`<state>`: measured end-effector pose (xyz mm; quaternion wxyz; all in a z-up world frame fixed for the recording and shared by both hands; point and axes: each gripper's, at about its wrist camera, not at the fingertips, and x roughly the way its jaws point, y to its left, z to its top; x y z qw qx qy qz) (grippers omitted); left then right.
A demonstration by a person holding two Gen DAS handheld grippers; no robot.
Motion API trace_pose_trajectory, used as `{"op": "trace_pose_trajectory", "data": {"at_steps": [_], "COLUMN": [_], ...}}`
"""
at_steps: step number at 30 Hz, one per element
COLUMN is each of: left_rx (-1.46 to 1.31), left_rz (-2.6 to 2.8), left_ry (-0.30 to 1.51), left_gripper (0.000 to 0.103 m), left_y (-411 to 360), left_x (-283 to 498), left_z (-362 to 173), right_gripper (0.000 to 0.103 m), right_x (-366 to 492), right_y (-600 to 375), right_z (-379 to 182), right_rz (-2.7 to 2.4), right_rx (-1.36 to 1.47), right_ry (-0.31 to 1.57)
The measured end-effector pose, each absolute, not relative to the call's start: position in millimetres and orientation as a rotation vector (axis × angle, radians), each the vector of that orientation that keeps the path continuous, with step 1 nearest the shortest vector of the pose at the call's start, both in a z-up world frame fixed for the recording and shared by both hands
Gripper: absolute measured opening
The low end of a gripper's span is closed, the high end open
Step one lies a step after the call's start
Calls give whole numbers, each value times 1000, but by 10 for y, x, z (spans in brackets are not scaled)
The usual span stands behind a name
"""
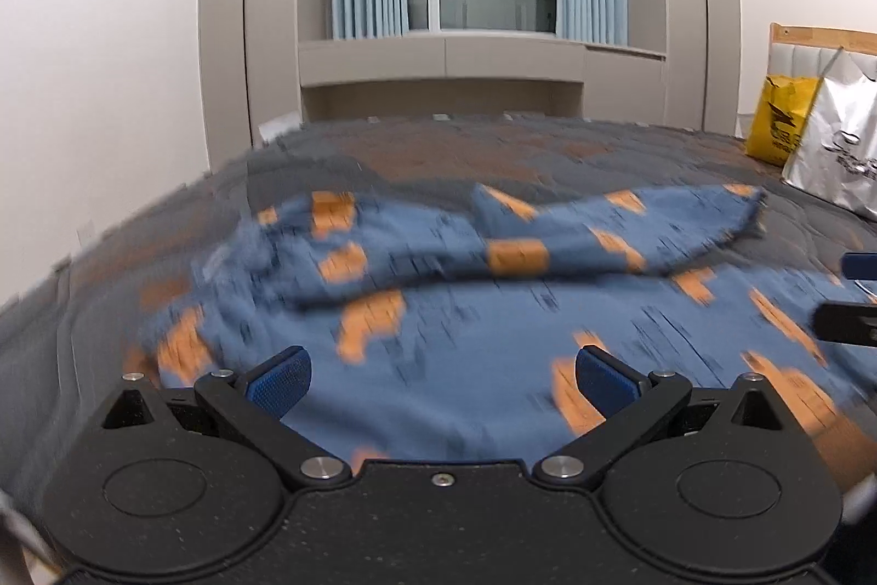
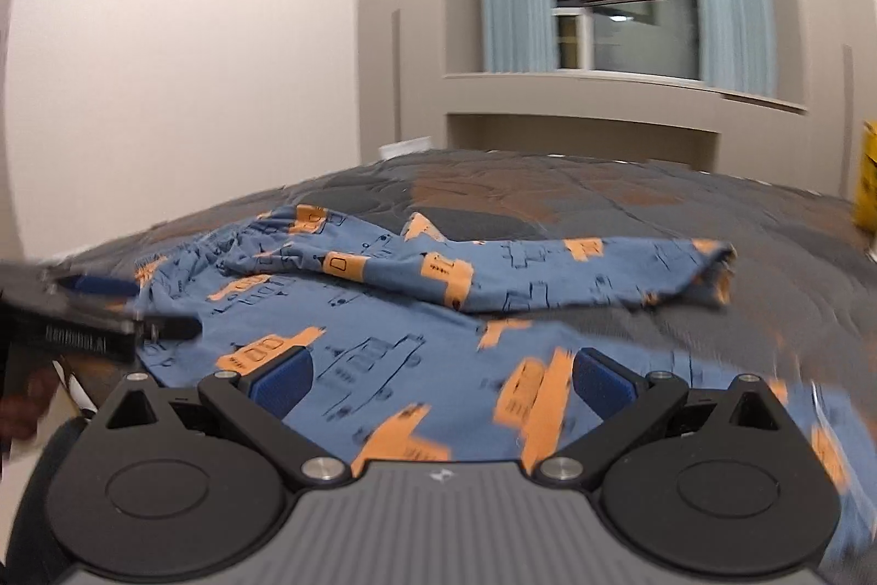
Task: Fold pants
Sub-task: 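Lower both grippers onto the pants hems and close on the cuffs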
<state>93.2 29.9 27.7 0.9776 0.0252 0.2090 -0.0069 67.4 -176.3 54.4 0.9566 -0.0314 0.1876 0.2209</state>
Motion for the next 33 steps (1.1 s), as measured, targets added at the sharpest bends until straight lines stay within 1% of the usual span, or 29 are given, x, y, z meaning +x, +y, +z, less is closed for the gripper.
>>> {"op": "trace_pose_trajectory", "data": {"at_steps": [5, 10, 17, 21, 22, 27, 33], "left_rx": [62, 149, 367, 406, 414, 464, 416], "left_rz": [22, 18, -62, -102, -113, -191, -302], "left_ry": [358, 333, 453, 521, 532, 600, 649], "left_gripper": [103, 103, 103, 103, 103, 102, 102], "left_y": [623, 876, 996, 1088, 1107, 1169, 1328], "left_x": [1437, 2045, 3011, 3450, 3527, 3792, 3935], "left_z": [517, 733, 748, 625, 586, 411, 393], "right_gripper": [103, 103, 103, 103, 102, 93, 91], "right_x": [1147, 1680, 2640, 3243, 3376, 4036, 4510], "right_y": [-1820, -1871, -1736, -1655, -1630, -1462, -1283], "right_z": [725, 876, 917, 857, 836, 664, 531], "right_rz": [474, 548, 691, 739, 746, 784, 893], "right_rx": [-160, -230, -379, -401, -408, -388, -351], "right_ry": [382, 412, 500, 561, 576, 679, 748]}}
